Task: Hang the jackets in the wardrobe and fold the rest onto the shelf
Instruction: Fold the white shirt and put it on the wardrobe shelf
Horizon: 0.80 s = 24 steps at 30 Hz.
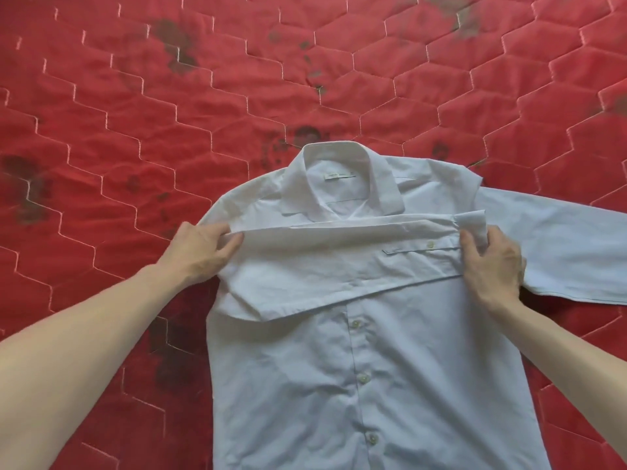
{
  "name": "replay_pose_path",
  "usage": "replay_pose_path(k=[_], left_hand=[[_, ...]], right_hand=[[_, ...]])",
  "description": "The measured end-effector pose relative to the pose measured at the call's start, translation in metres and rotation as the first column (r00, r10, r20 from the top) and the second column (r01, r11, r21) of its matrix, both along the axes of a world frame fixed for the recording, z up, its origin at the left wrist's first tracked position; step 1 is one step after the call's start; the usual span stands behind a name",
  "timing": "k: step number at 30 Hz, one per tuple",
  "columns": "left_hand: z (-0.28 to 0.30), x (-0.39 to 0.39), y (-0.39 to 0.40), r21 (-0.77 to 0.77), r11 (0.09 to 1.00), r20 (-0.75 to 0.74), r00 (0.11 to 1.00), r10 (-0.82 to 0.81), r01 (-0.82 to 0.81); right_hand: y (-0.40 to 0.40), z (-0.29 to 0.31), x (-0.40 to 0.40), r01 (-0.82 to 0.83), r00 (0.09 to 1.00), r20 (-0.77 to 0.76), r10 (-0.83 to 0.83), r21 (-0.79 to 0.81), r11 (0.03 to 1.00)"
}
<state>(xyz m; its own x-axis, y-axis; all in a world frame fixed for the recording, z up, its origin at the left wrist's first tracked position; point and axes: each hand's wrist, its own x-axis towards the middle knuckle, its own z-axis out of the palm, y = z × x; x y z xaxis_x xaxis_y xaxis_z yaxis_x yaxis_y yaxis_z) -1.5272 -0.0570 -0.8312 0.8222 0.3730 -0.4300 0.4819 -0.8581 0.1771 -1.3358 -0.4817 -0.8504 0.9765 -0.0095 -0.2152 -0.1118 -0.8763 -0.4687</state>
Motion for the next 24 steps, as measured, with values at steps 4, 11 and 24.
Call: replay_pose_path(k=[4,11,24], left_hand=[[0.003,0.008,0.023,0.184,0.956,0.062,0.969,-0.241,0.226],[-0.013,0.006,0.05,0.072,0.997,0.196,0.98,-0.023,0.009],[-0.022,-0.036,0.015,-0.35,0.598,0.261,0.538,0.801,-0.721]], right_hand=[[0.002,-0.009,0.0,-0.03,0.999,0.03,0.033,-0.084,0.996],[0.044,0.002,-0.041,-0.396,0.831,0.391,0.394,-0.08,0.915],[0.252,-0.015,-0.17,-0.977,0.208,-0.031,0.978,0.034,0.209]])
